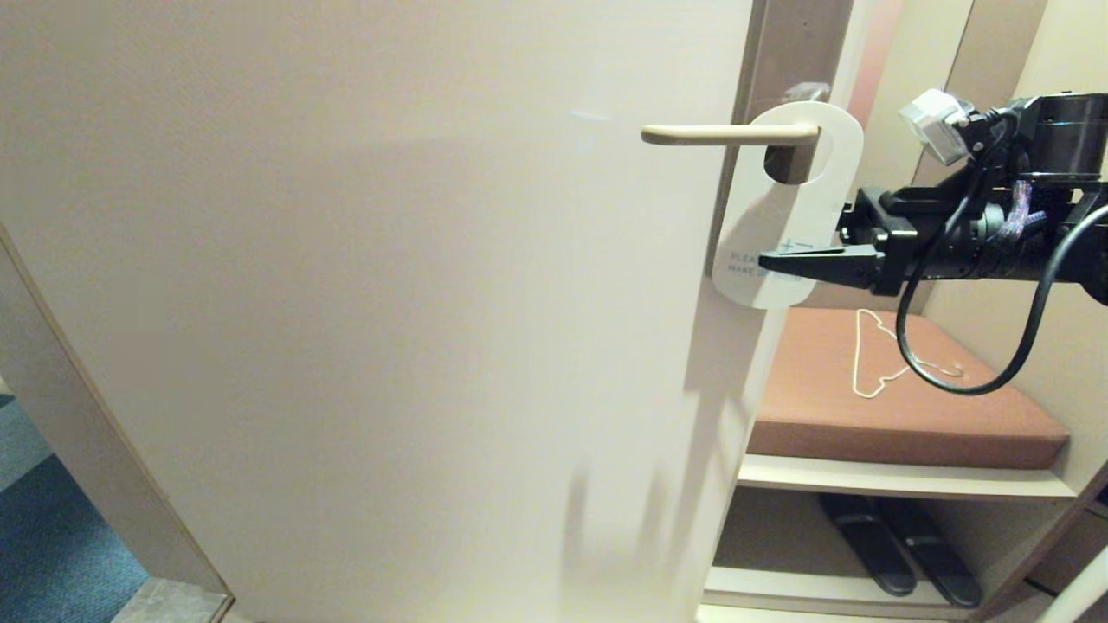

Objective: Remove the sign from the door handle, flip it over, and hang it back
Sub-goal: Take down the sign

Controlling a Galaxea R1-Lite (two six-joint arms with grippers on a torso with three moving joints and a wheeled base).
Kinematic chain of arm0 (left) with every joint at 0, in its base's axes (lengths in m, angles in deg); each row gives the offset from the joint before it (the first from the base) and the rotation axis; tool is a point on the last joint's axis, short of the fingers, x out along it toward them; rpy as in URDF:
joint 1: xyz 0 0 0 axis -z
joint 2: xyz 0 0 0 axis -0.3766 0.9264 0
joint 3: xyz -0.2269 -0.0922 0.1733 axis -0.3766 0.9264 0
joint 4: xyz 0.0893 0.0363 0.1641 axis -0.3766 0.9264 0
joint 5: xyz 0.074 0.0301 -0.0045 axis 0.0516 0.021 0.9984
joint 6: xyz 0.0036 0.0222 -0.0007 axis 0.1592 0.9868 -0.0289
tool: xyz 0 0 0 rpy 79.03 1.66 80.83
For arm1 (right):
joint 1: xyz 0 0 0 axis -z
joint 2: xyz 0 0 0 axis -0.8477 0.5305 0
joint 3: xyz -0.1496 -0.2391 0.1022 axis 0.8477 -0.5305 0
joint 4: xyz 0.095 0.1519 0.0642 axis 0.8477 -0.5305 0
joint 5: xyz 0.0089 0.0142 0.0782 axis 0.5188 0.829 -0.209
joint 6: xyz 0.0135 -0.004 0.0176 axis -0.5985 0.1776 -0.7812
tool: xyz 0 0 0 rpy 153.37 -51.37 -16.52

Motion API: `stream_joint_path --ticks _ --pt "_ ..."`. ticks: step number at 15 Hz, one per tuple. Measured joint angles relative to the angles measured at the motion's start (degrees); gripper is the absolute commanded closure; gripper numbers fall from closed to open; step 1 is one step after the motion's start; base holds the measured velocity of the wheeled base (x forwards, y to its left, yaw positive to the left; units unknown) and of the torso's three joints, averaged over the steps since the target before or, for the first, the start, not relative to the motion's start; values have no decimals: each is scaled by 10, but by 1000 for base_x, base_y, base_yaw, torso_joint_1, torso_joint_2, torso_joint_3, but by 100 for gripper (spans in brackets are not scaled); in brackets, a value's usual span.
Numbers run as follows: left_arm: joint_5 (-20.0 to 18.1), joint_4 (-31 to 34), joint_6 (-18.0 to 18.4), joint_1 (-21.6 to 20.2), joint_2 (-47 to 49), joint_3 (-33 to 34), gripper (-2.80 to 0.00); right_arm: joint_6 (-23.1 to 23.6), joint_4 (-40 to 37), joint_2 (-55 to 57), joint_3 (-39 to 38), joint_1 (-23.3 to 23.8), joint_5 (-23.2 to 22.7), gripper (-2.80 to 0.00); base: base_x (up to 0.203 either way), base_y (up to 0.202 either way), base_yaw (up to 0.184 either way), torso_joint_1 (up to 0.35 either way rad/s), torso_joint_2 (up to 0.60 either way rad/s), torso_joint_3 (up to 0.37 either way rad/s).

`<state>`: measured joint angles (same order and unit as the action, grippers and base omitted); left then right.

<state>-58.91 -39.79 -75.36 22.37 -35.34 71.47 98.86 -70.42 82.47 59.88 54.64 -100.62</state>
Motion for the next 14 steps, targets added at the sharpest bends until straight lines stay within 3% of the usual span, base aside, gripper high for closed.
stream_joint_path --ticks 14 --pt "0 0 0 0 0 0 0 -1 -2 37 41 -11 -12 -280 0 0 0 0 0 0"
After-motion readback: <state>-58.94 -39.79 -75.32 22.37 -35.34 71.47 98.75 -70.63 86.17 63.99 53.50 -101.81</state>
